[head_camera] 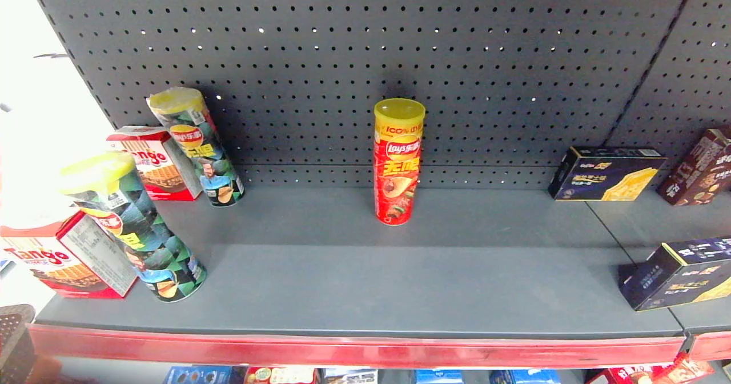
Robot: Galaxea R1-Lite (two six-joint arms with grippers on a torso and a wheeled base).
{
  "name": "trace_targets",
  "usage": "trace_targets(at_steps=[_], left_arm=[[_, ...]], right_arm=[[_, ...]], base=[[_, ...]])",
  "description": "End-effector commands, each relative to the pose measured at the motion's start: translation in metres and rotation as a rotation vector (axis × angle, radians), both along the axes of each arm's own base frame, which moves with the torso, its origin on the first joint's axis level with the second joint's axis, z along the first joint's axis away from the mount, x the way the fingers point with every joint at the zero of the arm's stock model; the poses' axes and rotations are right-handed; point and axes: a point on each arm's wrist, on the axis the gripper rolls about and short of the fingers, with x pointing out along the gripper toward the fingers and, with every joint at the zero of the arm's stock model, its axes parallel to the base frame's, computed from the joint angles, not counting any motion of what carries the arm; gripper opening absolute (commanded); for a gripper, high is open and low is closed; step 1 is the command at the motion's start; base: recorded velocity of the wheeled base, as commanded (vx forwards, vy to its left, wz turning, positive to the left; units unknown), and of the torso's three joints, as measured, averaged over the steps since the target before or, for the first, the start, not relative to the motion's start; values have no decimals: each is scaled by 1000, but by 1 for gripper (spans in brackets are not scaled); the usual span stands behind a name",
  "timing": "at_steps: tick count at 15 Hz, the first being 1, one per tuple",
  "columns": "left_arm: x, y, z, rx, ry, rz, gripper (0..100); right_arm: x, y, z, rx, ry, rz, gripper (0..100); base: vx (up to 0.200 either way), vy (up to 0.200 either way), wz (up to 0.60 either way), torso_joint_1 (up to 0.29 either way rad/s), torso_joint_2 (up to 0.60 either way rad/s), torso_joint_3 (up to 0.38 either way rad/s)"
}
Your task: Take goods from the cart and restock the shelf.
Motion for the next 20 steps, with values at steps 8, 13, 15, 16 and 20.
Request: trace_targets(at_steps=[8,13,15,16,20], left_arm=[[0,0,0,0,-1,0,100],[0,0,0,0,1,0,100],[0,0,0,0,1,0,100],[0,0,0,0,1,0,100],[0,0,0,1,1,-1,100]], right_arm=[[0,0,0,-1,1,0,100],[0,0,0,-1,3,0,100],[0,0,0,2,1,0,100],[0,0,0,0,1,0,100],[0,0,0,0,1,1,100]], base=[[0,0,0,0,0,0],[0,0,0,0,0,0],[0,0,600,2,5,-2],[0,0,600,2,-2,2],[0,0,600,7,5,2]])
